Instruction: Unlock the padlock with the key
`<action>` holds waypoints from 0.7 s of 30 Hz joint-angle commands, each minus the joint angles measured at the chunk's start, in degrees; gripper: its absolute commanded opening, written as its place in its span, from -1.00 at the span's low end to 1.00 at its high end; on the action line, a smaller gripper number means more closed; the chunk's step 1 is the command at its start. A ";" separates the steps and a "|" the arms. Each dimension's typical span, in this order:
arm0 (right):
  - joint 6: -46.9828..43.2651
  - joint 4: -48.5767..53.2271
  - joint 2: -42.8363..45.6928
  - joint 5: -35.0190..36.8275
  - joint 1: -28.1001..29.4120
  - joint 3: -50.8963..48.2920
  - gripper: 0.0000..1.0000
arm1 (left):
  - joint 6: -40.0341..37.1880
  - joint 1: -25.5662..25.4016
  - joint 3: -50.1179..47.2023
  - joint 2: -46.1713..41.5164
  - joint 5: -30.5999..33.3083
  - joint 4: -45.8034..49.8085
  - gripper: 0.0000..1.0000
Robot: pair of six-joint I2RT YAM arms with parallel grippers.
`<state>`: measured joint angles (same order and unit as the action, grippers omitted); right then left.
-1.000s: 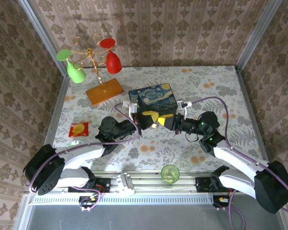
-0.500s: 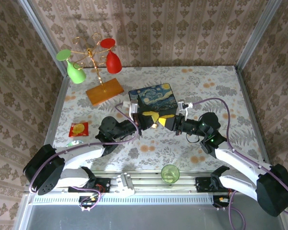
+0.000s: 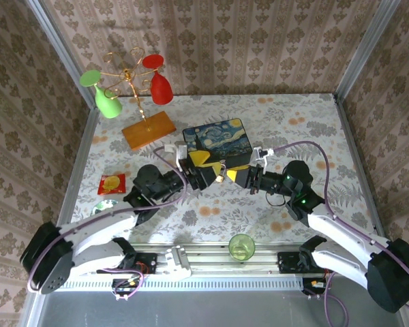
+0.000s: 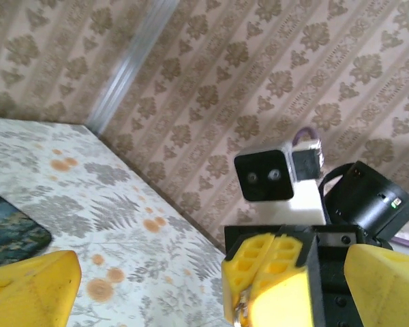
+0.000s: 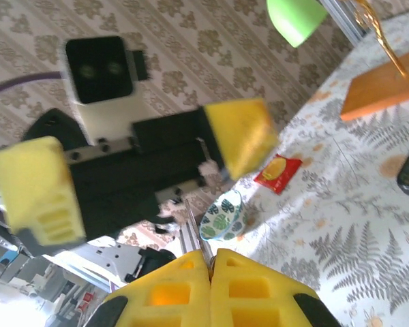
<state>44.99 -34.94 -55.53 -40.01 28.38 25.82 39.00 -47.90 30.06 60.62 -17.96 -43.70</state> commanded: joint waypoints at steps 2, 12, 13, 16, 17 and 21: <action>-1.66 8.27 0.47 3.87 -0.06 -0.85 -1.00 | -8.36 0.35 3.86 -4.64 8.53 18.23 1.00; -1.48 38.70 1.19 29.94 -1.50 2.07 -1.00 | -7.19 0.09 7.50 7.80 9.25 27.52 1.00; -1.19 38.91 1.07 30.30 -2.01 1.65 -1.00 | -7.25 0.09 8.55 9.39 9.45 29.27 1.00; -0.70 39.06 1.56 30.67 -2.88 0.43 -1.00 | -8.91 0.00 11.30 14.12 8.53 31.92 0.99; -0.93 39.18 1.71 30.74 -2.98 0.24 -1.00 | -9.33 -0.08 12.13 15.80 8.41 32.44 0.97; -1.48 39.89 2.48 30.96 -3.22 -0.48 -1.00 | -10.26 0.07 15.06 22.35 8.12 33.61 0.83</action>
<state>44.23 2.17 -54.43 -11.92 25.36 26.09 30.96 -47.90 42.33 80.14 -9.58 -12.62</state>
